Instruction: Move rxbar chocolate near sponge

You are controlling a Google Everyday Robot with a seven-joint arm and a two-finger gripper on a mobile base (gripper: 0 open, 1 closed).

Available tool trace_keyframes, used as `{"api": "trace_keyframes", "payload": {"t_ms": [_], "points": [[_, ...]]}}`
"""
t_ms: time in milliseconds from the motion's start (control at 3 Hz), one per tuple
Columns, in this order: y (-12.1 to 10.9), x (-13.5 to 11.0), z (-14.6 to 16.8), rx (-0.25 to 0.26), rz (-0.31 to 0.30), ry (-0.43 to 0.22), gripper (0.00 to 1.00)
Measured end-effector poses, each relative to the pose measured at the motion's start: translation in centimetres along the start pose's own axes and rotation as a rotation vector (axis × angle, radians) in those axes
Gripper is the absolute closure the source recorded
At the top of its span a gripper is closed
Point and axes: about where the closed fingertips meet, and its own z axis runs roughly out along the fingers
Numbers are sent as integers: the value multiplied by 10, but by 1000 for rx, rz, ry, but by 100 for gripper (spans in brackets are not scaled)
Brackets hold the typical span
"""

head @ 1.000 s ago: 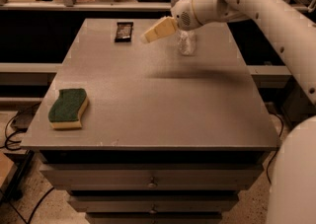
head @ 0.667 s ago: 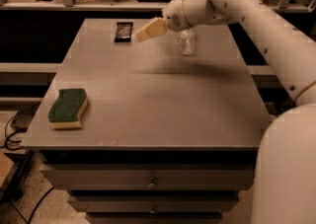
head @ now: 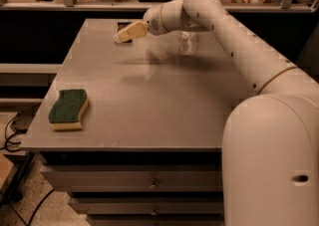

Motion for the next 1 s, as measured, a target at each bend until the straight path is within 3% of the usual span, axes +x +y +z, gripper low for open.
{"api": "trace_keyframes", "payload": {"t_ms": [333, 1000], "points": [[-6, 5, 29, 0, 41, -32, 0], [-18, 15, 70, 50, 102, -42, 0]]}}
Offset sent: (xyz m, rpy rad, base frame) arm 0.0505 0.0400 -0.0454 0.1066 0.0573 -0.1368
